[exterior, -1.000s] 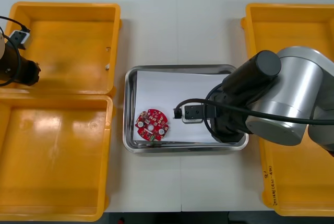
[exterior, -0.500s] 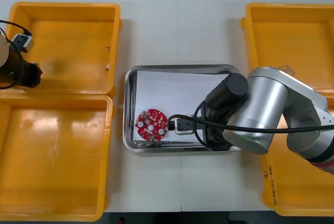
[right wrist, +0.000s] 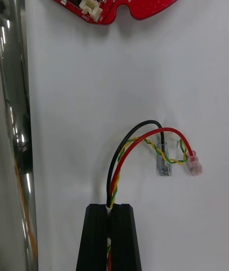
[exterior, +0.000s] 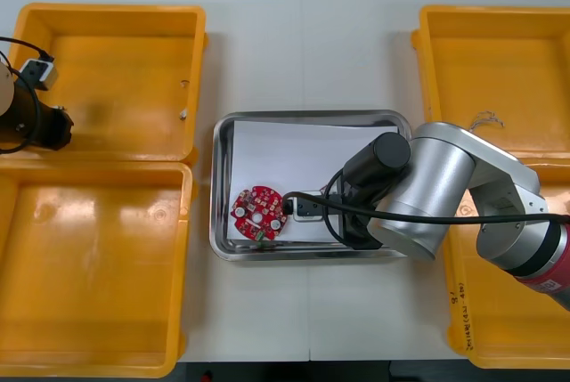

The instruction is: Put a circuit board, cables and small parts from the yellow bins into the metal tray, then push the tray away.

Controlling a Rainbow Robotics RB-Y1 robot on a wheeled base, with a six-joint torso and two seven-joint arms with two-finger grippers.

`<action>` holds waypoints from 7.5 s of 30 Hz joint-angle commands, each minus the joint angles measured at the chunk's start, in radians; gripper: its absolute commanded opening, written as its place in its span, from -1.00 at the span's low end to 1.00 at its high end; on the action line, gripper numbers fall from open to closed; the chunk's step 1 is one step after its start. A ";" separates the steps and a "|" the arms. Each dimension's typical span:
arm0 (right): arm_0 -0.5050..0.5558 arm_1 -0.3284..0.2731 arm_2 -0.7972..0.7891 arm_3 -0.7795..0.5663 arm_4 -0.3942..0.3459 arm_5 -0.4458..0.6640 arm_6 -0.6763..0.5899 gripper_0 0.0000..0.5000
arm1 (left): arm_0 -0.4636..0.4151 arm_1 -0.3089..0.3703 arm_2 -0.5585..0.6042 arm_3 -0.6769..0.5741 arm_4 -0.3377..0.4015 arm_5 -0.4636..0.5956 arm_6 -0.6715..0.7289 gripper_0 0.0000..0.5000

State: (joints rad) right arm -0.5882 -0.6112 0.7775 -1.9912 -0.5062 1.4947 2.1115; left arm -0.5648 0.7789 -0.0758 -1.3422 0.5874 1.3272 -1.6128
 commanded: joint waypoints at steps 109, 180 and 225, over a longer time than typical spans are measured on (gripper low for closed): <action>-0.256 -0.093 -1.038 0.614 -0.023 0.361 -0.883 1.00 | -0.086 -0.116 -0.029 -0.147 0.068 0.014 0.205 1.00; -0.269 0.059 -0.842 1.009 0.060 -0.116 -1.234 1.00 | -0.363 -0.118 -0.153 0.294 0.095 -0.029 -0.076 1.00; -0.300 -0.004 -0.948 0.982 0.041 -0.165 -1.012 -1.00 | -0.314 -0.095 -0.085 0.270 0.104 -0.019 -0.107 -1.00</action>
State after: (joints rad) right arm -0.8394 -0.5659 -0.1116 -0.9774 -0.4614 1.3325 1.0393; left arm -0.8779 0.6701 -0.2486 -1.0273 0.6950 1.2506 -1.6277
